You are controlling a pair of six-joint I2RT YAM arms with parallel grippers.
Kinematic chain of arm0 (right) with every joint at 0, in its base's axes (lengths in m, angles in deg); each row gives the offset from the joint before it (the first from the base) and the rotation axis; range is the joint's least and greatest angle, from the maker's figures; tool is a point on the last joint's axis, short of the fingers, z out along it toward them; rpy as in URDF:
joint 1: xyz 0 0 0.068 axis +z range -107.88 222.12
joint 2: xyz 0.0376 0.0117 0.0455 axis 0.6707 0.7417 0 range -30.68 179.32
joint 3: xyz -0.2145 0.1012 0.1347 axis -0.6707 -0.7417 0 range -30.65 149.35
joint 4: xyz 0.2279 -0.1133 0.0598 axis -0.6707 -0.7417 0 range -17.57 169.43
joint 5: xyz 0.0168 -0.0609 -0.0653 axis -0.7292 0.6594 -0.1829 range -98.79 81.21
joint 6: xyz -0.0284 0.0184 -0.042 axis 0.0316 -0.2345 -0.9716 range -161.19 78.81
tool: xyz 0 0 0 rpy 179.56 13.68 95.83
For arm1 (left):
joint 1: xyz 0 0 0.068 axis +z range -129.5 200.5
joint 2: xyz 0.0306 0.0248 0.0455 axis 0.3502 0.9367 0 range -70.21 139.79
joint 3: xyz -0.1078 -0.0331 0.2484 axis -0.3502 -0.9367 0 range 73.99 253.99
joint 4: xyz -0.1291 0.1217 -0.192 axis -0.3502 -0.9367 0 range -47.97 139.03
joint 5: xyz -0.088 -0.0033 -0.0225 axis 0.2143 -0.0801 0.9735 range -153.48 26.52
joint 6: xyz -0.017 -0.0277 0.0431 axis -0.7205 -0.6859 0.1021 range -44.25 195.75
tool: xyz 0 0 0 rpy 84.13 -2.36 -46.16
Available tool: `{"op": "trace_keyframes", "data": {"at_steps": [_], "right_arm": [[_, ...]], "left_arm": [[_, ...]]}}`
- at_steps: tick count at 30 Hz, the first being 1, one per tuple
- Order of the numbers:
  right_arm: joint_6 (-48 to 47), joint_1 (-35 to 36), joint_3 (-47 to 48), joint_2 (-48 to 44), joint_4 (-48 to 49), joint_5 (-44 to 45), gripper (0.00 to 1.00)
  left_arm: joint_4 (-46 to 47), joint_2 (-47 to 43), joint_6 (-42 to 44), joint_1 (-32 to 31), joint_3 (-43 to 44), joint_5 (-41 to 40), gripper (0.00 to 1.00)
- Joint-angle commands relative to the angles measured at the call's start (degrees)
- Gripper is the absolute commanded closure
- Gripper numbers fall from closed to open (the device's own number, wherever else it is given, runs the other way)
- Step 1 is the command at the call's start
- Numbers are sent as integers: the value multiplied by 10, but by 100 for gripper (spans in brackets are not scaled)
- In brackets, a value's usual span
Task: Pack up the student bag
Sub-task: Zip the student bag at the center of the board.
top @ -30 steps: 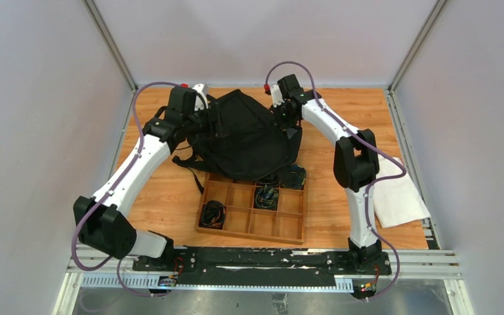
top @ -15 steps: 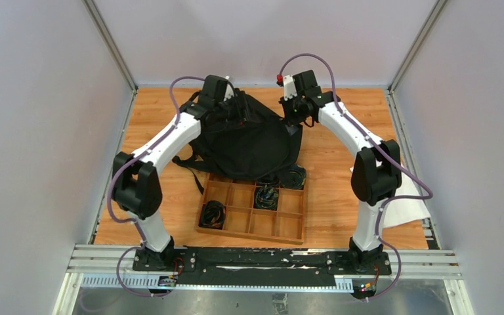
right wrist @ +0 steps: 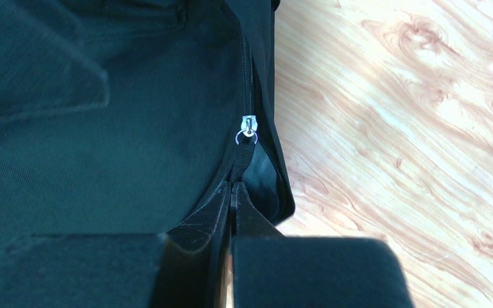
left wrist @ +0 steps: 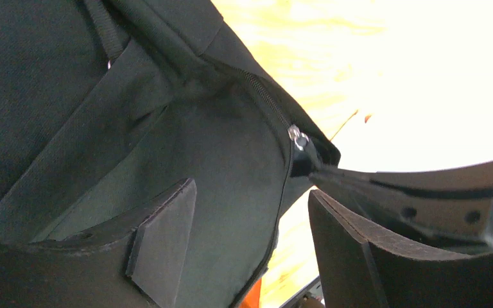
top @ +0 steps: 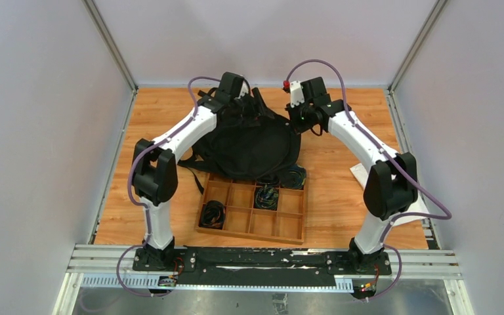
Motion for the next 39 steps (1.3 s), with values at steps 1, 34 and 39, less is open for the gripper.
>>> {"op": "trace_keyframes", "data": {"at_steps": [1,34,39], "right_arm": [[-8,-8,-35,-47,-13,-1,100],[18,-7,-101,-103,8,-29,100],[22,-6,-115,-112,8,-39,100]], "left_arm": [[3,24,-15,-9,38,5,29],[-1,191,-177,-38,185,7,80],[18,192,-173,-38,191,0,100]]}}
